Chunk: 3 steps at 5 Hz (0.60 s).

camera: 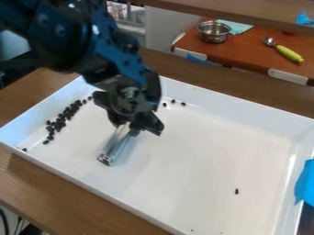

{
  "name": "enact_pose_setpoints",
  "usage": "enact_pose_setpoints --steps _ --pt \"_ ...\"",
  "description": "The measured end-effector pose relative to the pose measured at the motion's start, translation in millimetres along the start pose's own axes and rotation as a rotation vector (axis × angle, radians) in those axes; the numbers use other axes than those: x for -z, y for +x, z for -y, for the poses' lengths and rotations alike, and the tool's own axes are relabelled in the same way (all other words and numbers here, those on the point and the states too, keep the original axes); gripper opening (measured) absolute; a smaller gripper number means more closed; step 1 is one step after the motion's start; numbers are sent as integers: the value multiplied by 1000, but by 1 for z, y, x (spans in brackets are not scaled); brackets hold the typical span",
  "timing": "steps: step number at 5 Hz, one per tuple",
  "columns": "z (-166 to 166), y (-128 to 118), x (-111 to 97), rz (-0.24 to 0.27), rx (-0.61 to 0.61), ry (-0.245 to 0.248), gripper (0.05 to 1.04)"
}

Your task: Sweep into pile

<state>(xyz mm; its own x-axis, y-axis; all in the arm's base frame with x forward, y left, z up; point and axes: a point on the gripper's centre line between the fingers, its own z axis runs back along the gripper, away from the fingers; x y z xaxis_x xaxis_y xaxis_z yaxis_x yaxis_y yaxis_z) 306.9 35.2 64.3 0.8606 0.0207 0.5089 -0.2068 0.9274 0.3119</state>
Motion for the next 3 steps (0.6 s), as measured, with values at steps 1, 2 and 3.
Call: enact_pose_setpoints --steps 1,2,3 --pt "-25 -1 8 45 15 36 349" --pt "-52 -4 17 63 18 85 349" --pt "-74 -5 24 78 19 114 349"
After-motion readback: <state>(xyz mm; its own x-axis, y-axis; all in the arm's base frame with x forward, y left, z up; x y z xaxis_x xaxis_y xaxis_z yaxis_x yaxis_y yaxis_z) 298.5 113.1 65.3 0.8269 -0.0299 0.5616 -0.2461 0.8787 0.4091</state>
